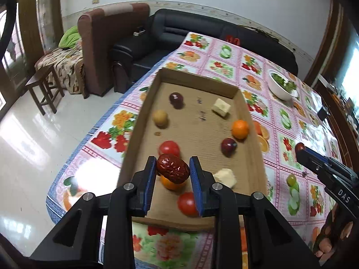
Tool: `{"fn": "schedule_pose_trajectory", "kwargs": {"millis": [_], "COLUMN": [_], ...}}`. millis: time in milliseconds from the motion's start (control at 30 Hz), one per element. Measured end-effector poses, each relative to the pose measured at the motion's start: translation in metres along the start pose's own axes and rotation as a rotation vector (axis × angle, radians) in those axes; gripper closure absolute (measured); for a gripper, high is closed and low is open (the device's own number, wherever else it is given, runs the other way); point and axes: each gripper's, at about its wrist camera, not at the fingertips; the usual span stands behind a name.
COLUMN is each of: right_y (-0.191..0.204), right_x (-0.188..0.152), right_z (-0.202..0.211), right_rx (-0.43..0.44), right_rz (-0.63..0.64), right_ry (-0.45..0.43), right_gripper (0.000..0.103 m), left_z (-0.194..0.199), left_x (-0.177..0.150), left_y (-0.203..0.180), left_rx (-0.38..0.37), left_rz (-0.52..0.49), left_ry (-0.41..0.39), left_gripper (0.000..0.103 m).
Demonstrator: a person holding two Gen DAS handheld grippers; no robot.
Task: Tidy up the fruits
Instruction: 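Carry both held red dates over the cardboard tray and lower them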
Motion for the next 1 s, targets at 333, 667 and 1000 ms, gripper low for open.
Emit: {"fn": "schedule_pose_trajectory", "kwargs": {"millis": [333, 667, 1000], "right_y": [-0.017, -0.056, -0.021], "right_x": [0.025, 0.068, 0.057], "right_z": [0.017, 0.049, -0.032], "right_rx": [-0.005, -0.068, 0.069], "right_rz": [-0.016, -0.06, -0.077], "right_ry": [-0.048, -0.132, -0.008], "right_gripper": [0.083, 0.083, 0.083], "left_z": [-0.004, -0.011, -0.029], "left_x": [0.009, 0.022, 0.035], "left_y": [0.011, -0.008, -0.024], "left_rx": [-0.009, -0.061, -0.072], "left_rz": [0.023, 0.007, -0.014], "left_ry": [0.002, 0.003, 0.026], "left_gripper": [0.076, 0.076, 0.076]}}
Point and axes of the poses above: each gripper's, at about its wrist camera, not at the fingertips, and z roughly against the way its jaws point, y to its left, x to its top, and after that the axes turned 3 degrees about -y, right-handed
